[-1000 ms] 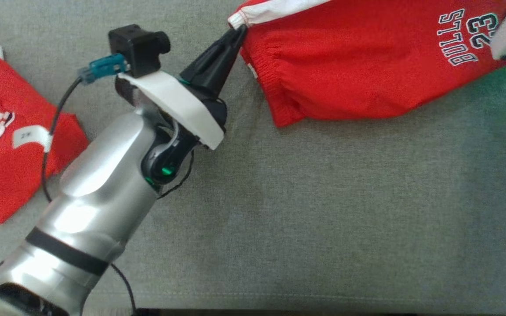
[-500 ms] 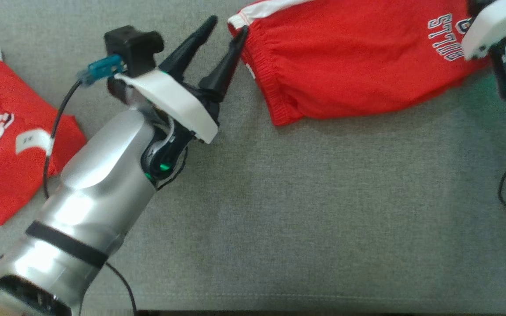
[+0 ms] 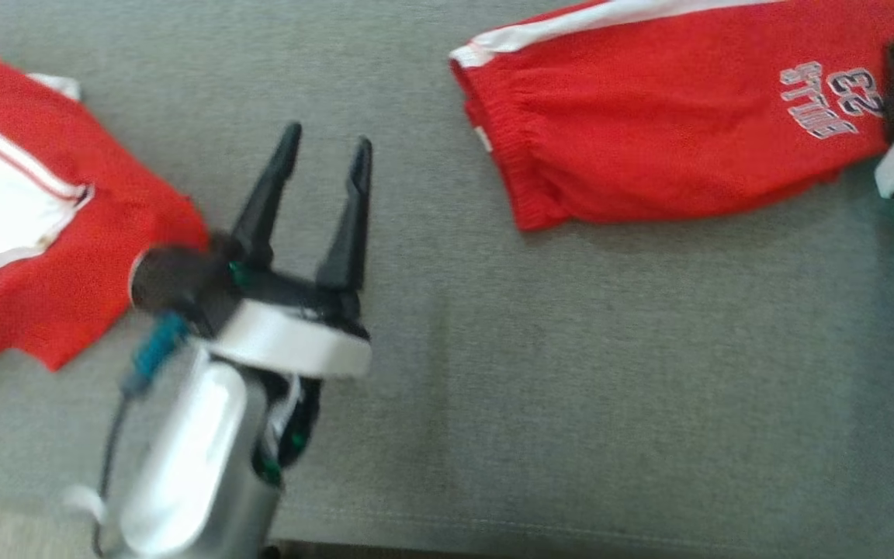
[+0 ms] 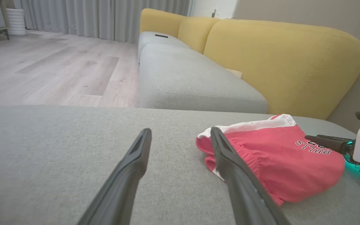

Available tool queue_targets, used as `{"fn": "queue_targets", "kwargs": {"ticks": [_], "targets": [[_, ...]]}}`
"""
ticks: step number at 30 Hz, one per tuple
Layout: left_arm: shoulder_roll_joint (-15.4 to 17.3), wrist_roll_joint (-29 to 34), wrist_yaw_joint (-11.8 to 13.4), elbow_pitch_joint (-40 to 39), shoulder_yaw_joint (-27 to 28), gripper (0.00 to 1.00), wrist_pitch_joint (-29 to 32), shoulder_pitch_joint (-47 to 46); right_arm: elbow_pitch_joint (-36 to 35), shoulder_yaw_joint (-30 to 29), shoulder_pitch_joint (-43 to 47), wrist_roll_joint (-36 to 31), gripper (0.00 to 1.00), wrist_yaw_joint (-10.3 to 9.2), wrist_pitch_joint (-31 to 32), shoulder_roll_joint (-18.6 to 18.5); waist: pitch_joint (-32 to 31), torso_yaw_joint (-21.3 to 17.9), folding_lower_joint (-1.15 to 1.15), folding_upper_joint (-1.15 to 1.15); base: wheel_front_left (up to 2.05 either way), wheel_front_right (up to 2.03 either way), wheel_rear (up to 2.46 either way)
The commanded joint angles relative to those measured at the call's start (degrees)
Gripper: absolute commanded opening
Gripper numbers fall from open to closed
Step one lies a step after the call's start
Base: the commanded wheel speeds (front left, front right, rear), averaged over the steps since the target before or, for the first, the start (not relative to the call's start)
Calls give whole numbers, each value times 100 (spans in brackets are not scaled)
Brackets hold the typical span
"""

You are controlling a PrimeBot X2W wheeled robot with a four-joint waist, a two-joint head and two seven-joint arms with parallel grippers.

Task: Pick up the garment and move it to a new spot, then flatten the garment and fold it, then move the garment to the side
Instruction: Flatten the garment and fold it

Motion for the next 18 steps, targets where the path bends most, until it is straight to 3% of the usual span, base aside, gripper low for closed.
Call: {"fn": "queue_targets", "kwargs": {"ticks": [1,7,8,9,10,18], "targets": [[-63,373,57,-390,289,100,-33,248,60,80,-4,93,100,41,84,-92,-71,197,1,0,0,0,0],[-252,904,102,-465,364,100,-33,823,534,237,75,443,97,41,475,-19,-202,425,1,0,0,0,0],[-274,960,116,-462,385,100,-33,900,576,285,102,529,72,41,527,-16,-230,450,1,0,0,0,0],[-295,989,126,-465,412,100,-33,967,599,336,129,616,39,41,560,-20,-254,466,1,0,0,0,0],[-311,1012,124,-465,438,100,-33,1026,618,367,153,715,0,41,574,-26,-285,476,1,0,0,0,0],[-363,1128,58,-370,755,100,-33,1319,812,581,264,928,0,41,318,-265,-685,232,1,0,0,0,0]]}}
